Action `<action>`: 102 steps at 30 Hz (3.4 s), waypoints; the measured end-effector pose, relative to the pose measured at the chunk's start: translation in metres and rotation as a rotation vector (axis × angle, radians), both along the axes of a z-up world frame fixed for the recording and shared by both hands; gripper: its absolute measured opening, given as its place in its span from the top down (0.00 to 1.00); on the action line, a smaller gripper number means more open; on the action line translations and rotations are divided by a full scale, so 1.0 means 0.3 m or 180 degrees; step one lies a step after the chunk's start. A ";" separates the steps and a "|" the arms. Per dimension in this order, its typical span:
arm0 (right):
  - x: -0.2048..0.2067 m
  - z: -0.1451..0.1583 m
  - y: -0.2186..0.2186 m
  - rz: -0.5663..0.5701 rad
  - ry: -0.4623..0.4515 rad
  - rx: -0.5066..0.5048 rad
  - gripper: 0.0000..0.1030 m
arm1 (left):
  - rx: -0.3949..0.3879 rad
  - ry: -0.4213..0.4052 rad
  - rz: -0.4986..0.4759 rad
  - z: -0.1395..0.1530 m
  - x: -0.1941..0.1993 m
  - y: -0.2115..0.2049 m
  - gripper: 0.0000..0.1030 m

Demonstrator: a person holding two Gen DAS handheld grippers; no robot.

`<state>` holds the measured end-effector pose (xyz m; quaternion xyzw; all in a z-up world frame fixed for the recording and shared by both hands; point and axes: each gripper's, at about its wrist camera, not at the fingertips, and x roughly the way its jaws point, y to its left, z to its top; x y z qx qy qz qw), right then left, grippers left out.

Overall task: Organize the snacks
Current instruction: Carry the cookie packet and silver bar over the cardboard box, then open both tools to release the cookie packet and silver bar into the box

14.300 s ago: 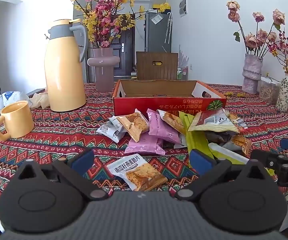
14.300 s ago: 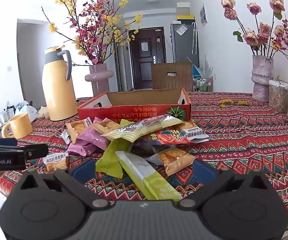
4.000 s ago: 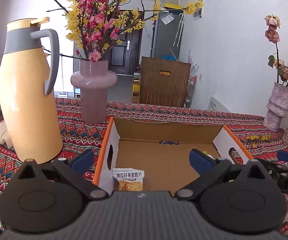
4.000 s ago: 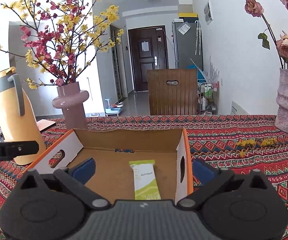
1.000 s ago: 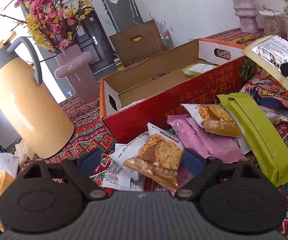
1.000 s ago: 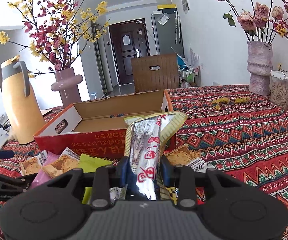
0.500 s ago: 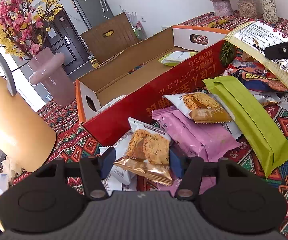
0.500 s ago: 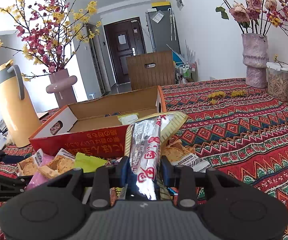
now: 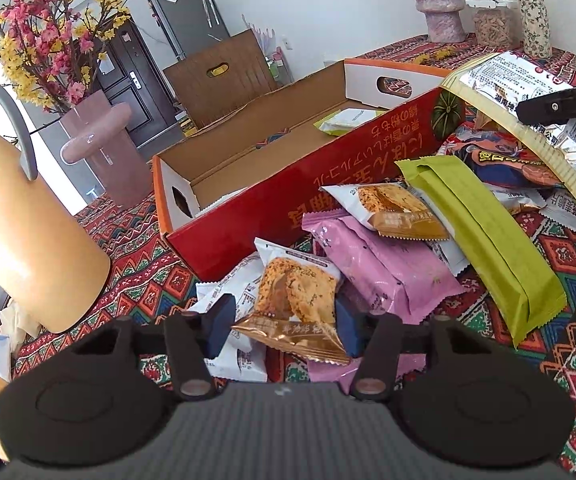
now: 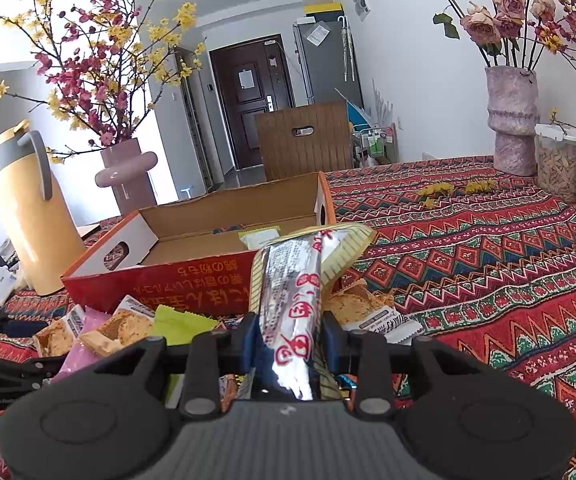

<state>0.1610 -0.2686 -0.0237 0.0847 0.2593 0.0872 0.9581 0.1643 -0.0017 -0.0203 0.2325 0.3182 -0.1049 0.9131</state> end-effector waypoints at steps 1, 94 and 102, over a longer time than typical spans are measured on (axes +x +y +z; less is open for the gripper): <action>-0.001 0.001 0.000 0.0000 -0.0002 0.0000 0.69 | -0.0011 -0.0011 0.0010 0.002 -0.004 0.002 0.48; 0.576 0.056 0.095 0.0186 0.0009 0.0152 0.13 | -0.1448 -0.0517 0.1108 0.102 0.361 0.068 0.14; 0.535 0.077 0.101 0.0195 -0.0117 0.0101 0.00 | -0.1476 -0.0663 0.1118 0.123 0.329 0.067 0.00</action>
